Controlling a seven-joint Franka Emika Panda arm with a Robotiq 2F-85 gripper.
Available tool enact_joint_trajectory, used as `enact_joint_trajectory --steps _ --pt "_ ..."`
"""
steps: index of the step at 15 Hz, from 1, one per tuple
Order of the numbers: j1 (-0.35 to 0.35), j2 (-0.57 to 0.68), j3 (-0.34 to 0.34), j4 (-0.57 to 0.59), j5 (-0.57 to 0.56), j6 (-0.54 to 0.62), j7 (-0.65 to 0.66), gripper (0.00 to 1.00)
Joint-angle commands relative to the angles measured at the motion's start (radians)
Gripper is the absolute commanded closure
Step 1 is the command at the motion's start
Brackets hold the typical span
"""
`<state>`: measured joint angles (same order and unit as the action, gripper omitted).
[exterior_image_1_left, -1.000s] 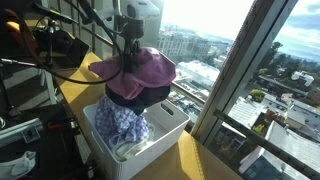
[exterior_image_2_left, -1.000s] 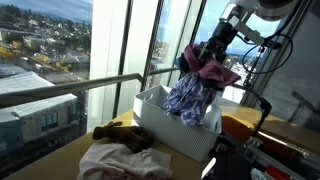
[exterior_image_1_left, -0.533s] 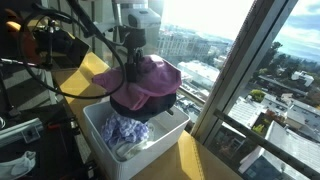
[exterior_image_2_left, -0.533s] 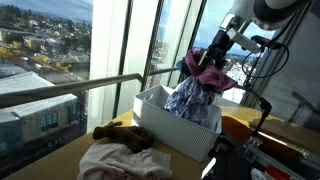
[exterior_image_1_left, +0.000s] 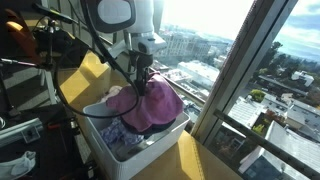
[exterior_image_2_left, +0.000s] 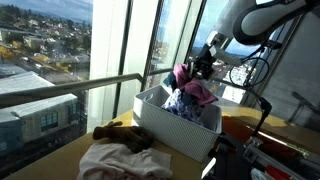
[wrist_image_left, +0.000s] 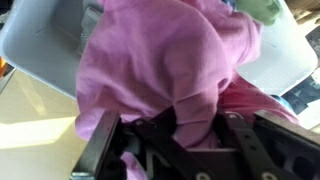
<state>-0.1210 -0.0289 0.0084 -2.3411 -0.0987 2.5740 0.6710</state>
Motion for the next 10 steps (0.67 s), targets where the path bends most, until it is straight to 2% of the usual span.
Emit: enact_joint_trajectory --steps 1,6,8,10 --pt "0.022 -0.041 -0.018 0.012 -0.022 -0.012 0.025 0.36" --pt "0.062 -0.097 0.02 0.041 0.014 -0.042 0.043 0.01" --pt "0.106 -0.139 0.07 0.036 0.004 -0.054 0.094 0.0" --pt "0.151 -0.108 0.13 0.05 -0.002 -0.029 0.144 0.0"
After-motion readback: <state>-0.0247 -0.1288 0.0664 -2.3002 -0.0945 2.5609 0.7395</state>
